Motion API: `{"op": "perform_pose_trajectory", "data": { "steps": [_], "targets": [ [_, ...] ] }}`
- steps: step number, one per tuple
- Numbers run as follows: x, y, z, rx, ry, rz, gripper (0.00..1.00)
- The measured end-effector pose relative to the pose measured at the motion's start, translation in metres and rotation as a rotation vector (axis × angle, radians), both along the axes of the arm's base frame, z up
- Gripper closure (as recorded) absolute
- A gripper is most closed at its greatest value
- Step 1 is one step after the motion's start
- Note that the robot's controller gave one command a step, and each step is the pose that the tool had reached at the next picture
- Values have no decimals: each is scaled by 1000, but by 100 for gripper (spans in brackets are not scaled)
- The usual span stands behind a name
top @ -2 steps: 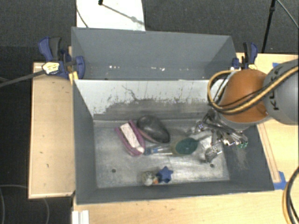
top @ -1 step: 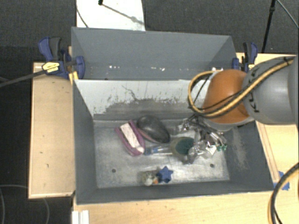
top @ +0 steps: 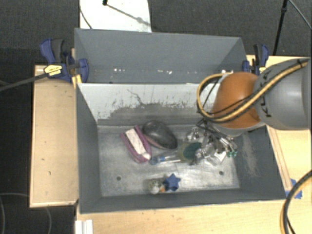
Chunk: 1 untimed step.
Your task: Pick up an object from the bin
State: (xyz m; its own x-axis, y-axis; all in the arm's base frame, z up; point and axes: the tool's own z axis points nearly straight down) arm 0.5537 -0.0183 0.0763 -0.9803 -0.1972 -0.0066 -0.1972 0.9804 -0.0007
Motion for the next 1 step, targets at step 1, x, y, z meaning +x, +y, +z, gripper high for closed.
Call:
{"op": "perform_pose_trajectory", "data": {
  "steps": [1],
  "targets": [
    [-1,2,173,-2,-5,141,100]
  ]
}}
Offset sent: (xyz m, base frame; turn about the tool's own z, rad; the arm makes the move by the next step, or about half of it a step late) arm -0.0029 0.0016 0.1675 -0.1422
